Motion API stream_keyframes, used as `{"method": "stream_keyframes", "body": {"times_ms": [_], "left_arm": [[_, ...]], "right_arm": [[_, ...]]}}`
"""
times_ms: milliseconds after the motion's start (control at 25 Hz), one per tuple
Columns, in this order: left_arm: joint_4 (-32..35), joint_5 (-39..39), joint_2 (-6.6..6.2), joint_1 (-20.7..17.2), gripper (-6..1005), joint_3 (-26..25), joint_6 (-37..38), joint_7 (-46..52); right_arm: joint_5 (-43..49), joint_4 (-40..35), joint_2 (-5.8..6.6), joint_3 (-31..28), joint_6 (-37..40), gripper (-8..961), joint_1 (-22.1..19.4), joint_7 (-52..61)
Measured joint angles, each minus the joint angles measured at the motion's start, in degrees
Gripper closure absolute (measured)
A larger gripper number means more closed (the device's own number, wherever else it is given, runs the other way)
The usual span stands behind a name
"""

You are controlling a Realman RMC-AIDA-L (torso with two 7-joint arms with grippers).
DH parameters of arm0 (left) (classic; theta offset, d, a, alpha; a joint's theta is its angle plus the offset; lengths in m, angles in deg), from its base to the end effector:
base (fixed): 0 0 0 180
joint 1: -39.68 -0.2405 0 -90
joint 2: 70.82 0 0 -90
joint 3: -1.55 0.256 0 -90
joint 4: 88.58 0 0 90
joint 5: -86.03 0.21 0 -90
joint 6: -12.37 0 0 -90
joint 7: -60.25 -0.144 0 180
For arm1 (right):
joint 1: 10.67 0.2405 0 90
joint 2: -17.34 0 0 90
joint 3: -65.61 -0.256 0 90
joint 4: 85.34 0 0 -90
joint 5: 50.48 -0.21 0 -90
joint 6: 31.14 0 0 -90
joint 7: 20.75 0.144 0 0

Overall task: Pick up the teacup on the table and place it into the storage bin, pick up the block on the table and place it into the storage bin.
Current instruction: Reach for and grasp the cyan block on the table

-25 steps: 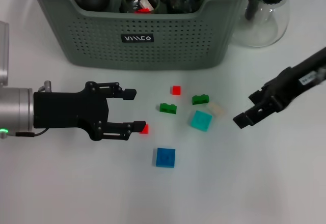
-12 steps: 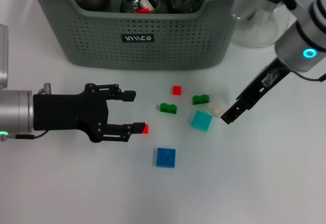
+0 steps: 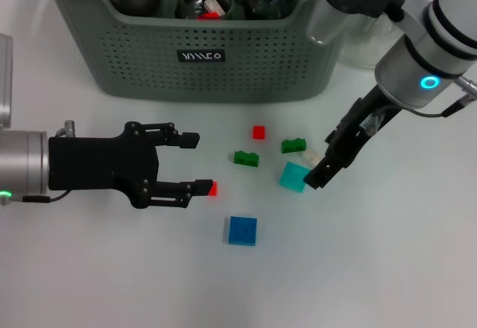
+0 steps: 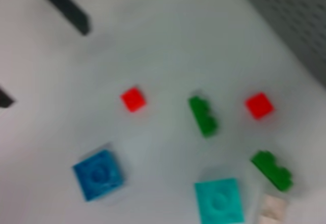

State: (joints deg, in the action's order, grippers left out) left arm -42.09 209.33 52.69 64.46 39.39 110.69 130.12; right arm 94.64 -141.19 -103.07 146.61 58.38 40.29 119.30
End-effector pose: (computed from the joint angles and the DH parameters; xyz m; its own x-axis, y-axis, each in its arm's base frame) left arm -0.2709 0.2849 -0.0101 0.8826 0.2156 0.4178 0.2879 -0.9504 -0.1177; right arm 0.1428 0.3667 -0.0541 0.7670 -0.5068 0.3936 -0.4603 -0.8619 -0.2129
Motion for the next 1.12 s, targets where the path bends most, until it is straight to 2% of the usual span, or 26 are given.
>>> {"method": "stream_keyframes", "body": {"times_ms": [160,520,720,1120], "left_arm": [[0.0,0.0,-0.02,0.0,234,0.0,0.0,0.0],[0.0,0.1,0.09,-0.1,234,-0.1,-0.2,0.0],[0.0,0.1,0.12,-0.1,234,-0.1,-0.3,-0.1],[0.0,0.1,0.16,-0.2,233,0.0,-0.5,-0.1]], "right_arm": [[-2.7,0.5,0.0,1.4,0.1,38,1.1,-3.0],[-5.6,5.6,-0.49,11.6,-7.9,39,4.2,-2.5],[-6.4,6.4,-0.53,14.9,-10.2,40,4.5,-1.6],[-6.8,8.9,-0.62,18.1,-13.3,48,4.9,-0.4]]}}
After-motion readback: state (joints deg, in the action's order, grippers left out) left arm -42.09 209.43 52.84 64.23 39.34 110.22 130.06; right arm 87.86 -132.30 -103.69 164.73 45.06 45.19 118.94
